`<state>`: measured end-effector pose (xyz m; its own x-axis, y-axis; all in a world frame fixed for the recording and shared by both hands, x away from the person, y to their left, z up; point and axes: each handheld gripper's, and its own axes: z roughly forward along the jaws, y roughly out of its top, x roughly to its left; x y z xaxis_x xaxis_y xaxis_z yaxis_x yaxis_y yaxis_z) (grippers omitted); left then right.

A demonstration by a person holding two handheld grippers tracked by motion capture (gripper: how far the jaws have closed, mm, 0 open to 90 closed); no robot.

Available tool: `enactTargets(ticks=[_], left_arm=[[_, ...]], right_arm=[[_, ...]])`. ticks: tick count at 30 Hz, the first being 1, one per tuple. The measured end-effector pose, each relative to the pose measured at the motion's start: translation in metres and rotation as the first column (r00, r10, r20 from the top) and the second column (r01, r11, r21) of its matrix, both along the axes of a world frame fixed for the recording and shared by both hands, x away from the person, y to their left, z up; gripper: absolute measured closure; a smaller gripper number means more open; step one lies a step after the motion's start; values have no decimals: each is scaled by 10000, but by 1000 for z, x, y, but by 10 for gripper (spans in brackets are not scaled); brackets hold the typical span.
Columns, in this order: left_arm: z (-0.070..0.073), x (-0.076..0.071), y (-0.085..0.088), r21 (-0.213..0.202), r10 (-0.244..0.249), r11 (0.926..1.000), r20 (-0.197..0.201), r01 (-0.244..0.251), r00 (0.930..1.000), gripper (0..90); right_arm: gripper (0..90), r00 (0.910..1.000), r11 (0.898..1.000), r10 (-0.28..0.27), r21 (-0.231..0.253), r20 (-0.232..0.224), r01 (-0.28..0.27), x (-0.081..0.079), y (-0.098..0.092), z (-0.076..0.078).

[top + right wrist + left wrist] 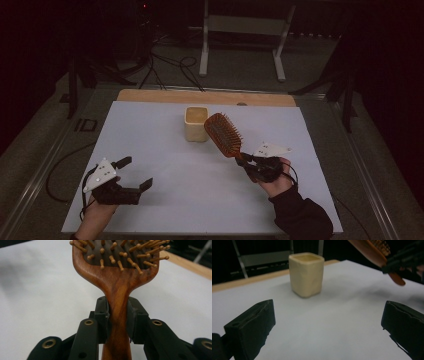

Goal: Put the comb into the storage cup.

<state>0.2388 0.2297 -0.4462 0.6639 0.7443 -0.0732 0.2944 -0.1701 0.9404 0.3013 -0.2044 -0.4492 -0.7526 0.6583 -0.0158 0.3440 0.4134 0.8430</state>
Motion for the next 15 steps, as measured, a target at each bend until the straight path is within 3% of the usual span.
enactTargets(ticks=[6, 15], left_arm=[[27, 14, -13, -424, 74, 9991, -360, -89, 9993, 0], [63, 32, -48, -1114, -581, 9924, -568, 516, 9967, 0]], right_arm=[[732, 9988, 9995, 308, 103, 374, -312, -5, 1, 6], [732, 9986, 9994, 354, 26, 393, -356, -6, 5, 4]])
